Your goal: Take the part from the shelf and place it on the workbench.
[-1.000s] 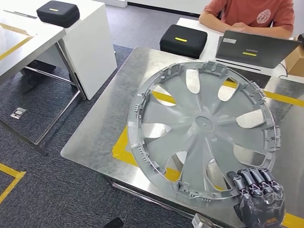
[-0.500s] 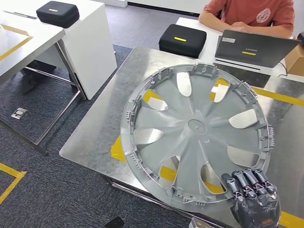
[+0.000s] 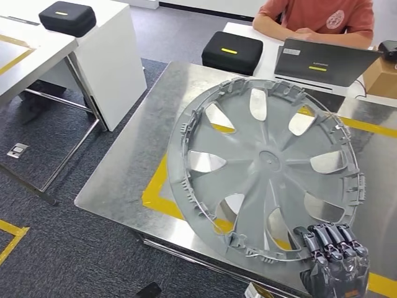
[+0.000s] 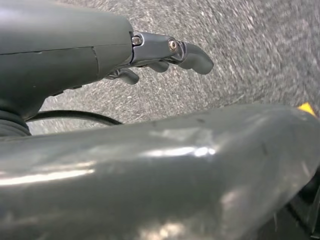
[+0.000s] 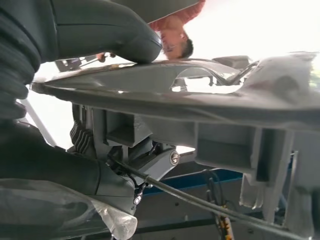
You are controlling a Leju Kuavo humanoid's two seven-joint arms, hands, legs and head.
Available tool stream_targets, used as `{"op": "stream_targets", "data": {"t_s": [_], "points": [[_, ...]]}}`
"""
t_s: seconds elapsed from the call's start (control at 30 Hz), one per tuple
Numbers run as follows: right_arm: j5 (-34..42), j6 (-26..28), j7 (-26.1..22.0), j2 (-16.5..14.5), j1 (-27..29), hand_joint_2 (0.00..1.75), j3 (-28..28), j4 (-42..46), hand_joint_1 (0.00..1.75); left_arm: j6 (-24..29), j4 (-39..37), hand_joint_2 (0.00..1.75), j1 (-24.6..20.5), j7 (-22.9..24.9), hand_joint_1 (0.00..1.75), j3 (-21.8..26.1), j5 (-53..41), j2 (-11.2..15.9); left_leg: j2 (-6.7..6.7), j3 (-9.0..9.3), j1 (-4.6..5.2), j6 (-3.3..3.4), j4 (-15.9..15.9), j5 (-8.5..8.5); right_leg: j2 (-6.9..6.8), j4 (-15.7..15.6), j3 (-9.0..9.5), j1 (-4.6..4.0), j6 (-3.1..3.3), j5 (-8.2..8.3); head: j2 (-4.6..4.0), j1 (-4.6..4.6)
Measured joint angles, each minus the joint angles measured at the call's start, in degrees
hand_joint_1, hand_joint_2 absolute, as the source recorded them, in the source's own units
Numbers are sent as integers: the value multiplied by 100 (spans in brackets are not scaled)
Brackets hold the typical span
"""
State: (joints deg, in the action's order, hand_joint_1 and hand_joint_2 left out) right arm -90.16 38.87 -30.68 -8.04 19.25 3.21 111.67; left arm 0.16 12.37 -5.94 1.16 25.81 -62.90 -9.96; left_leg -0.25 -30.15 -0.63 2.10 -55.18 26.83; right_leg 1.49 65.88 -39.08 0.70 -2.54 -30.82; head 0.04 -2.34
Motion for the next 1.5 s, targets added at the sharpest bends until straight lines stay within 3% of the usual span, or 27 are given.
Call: {"op": "stream_targets", "data": {"t_s": [0.07,0.1,0.13,0.2,0.27,0.37,0.4,0.43,0.5,0.57,0.6,0.63,0.7,0.77,0.9,1.1,1.5], "points": [[-1,2,2,0,2,175,43,2,175,-1,0,0,20,1,0,2,-6,3,158,1,-5,-24,-7,19,-104,610,-307,44,-58,-196,0,-1],[-2,3,-3,0,8,175,60,2,175,-2,0,0,25,2,0,3,-7,4,231,5,-12,-47,-15,35,-130,639,-320,69,-88,-147,0,-1],[-3,3,-8,0,12,175,70,2,175,-3,0,0,24,2,0,4,-7,2,295,12,-28,-80,-32,59,-169,417,-199,95,-118,7,0,-1],[-3,3,-13,0,7,175,78,2,175,-4,0,0,15,2,0,5,-7,5,395,19,-52,-176,-103,129,-335,-336,224,120,-174,304,0,6],[-2,4,-16,0,-3,175,87,14,175,-3,0,0,7,2,0,5,-7,16,457,15,-39,-270,-191,199,-424,-726,458,109,-118,374,0,2],[-1,4,-22,0,2,175,109,29,175,-3,0,0,-1,2,0,6,-7,19,515,46,-45,-339,-223,245,-302,-690,443,89,58,344,0,-30],[-1,5,-28,0,4,175,114,35,175,-3,0,0,-4,2,0,7,-8,18,465,35,-60,-355,-279,313,-260,-683,437,86,101,344,0,-36],[-1,5,-38,-1,2,175,116,40,175,-4,0,0,-8,2,0,7,-8,16,378,-24,-70,-365,-439,441,-217,-683,433,83,140,350,0,-43],[-2,5,-73,-2,-5,175,120,49,175,-7,0,0,-5,2,0,7,-10,15,167,-307,-65,-354,-1106,830,-137,-685,421,62,199,362,0,-61],[-2,5,-117,-2,-6,175,121,49,175,-11,0,0,15,2,0,7,-14,15,95,-638,-34,-307,-1818,1094,-45,-685,410,18,236,368,0,-70],[-2,5,-144,-2,-5,175,119,49,175,-12,0,0,24,2,0,7,-17,14,86,-708,-13,-267,-1941,1075,1,-684,411,-6,248,371,0,-69],[-2,5,-177,-2,-4,175,115,49,175,-11,0,0,28,2,0,7,-24,14,78,-675,14,-215,-1832,941,41,-684,416,-31,258,373,0,-69],[-2,5,-275,-2,-6,175,101,48,175,4,0,0,22,22,0,7,-48,17,32,-389,94,-73,-1136,513,100,-685,432,-60,266,377,0,-67],[-1,5,-394,-6,-14,175,80,48,175,41,0,0,6,69,0,7,-68,25,-33,-142,159,35,-512,268,128,-678,417,-75,253,386,0,-69],[-1,5,-643,-21,-14,175,0,48,175,82,0,0,10,120,0,7,-74,22,-65,-102,168,-197,-282,229,131,-667,363,-66,276,392,0,-79],[-4,5,-765,-26,-17,175,-109,43,175,84,0,0,10,163,0,10,-72,14,-64,-112,175,-143,-287,210,130,-725,391,-58,213,439,0,-79],[-4,5,-826,-77,-17,175,-370,-18,175,96,0,0,8,226,0,17,-74,13,-64,-113,176,-116,-293,219,131,-734,390,-52,197,447,0,-82]]}}
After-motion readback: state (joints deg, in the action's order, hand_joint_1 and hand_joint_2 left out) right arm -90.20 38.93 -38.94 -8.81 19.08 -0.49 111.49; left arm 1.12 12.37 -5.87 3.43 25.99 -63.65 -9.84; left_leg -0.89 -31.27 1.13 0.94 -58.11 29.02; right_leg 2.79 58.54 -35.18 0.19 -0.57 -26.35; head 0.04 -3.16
